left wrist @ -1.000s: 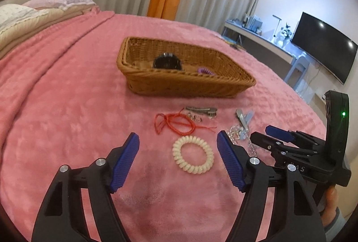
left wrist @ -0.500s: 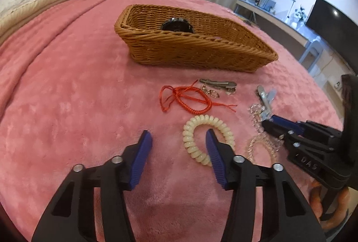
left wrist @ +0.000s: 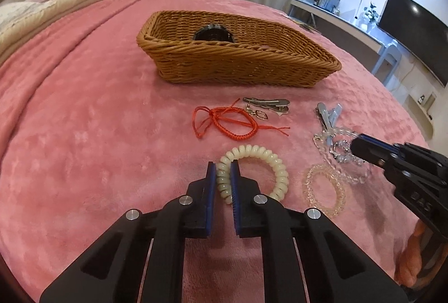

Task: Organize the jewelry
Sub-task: 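Grasp the cream coil bracelet with the left tool while the right grasps a clear bead bracelet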

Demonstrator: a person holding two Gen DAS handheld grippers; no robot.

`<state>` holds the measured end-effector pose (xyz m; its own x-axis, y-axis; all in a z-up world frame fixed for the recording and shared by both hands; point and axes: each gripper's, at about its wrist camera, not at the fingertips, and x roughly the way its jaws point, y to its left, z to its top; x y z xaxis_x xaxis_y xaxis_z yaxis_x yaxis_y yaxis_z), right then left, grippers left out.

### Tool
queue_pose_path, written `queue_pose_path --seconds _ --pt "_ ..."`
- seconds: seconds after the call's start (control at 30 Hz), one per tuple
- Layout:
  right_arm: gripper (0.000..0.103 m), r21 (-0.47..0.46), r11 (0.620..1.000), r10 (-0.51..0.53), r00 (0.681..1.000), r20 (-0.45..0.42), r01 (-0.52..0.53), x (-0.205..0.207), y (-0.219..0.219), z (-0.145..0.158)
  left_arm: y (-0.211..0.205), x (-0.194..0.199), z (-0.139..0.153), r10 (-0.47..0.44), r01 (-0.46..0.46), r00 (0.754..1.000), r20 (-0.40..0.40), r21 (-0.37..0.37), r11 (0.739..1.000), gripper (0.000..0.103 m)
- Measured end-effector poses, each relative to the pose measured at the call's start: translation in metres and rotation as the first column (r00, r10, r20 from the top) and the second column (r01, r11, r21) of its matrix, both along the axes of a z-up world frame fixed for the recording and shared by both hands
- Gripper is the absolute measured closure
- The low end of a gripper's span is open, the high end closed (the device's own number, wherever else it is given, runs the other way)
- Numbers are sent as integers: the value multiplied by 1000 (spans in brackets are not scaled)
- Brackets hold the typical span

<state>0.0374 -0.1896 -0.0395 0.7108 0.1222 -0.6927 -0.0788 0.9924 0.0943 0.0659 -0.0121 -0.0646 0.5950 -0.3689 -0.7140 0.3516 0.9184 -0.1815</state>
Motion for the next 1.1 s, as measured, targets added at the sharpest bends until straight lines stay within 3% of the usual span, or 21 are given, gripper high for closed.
queue_pose_path --seconds 0.2,0.43,0.6,0.73,0.8,0.93,1.07,1.1 --pt "97 61 998 -21 1000 -7 21 -33 -11 14 3 1 -1 -3 3 1000 -6 -17 1000 94" --pt "97 39 989 -142 987 -77 145 -56 -37 -14 11 -7 1 12 -13 999 -31 -32 999 94" --pt "95 51 982 -175 980 -98 181 -53 -46 -24 16 -21 3 5 -6 999 -47 -25 1000 94" --pt "85 53 983 -167 981 -101 173 -53 -47 -25 18 -23 4 -13 12 999 -52 -32 999 92" --pt "76 24 985 -165 982 -92 168 -50 -44 -25 17 -24 5 -22 20 998 -57 -35 999 81" --pt "65 22 987 -155 983 -98 158 -43 -43 -27 14 -26 2 -26 25 998 -53 -16 1000 77" --pt "64 -19 989 -150 984 -96 149 -40 -38 -32 9 -26 -1 -29 30 998 -50 20 999 78" --pt "72 -30 989 -146 985 -90 144 -41 -36 -31 6 -28 -1 -29 30 999 -41 36 999 84"
